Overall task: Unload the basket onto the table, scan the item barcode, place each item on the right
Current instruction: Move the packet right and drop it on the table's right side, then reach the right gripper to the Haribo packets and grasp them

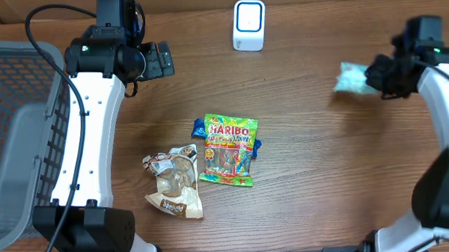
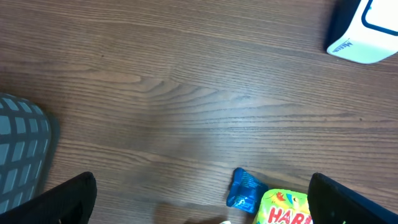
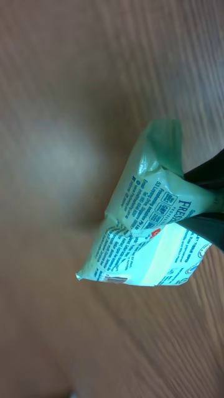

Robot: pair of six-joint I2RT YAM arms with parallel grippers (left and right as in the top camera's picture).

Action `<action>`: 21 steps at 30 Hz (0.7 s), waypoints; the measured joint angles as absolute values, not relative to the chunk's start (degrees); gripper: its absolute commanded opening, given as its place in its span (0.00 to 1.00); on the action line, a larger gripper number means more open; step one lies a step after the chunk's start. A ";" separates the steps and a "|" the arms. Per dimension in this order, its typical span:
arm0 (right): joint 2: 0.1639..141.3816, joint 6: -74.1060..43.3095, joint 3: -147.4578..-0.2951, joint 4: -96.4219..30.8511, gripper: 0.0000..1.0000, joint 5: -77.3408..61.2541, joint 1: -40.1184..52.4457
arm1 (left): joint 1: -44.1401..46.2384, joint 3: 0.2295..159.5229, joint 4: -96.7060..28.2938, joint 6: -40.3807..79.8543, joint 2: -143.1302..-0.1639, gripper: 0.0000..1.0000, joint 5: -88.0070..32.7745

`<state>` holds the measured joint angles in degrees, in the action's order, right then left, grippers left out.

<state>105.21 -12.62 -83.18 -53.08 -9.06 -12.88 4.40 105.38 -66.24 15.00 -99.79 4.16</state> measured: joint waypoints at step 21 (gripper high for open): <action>110.54 -8.82 -91.59 -68.07 0.49 -13.80 -19.70 | 4.40 105.38 -66.26 15.00 -99.79 1.00 4.16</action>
<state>110.54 -8.82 -91.59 -68.07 -13.80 -19.70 4.40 105.38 -66.26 15.00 -99.79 4.16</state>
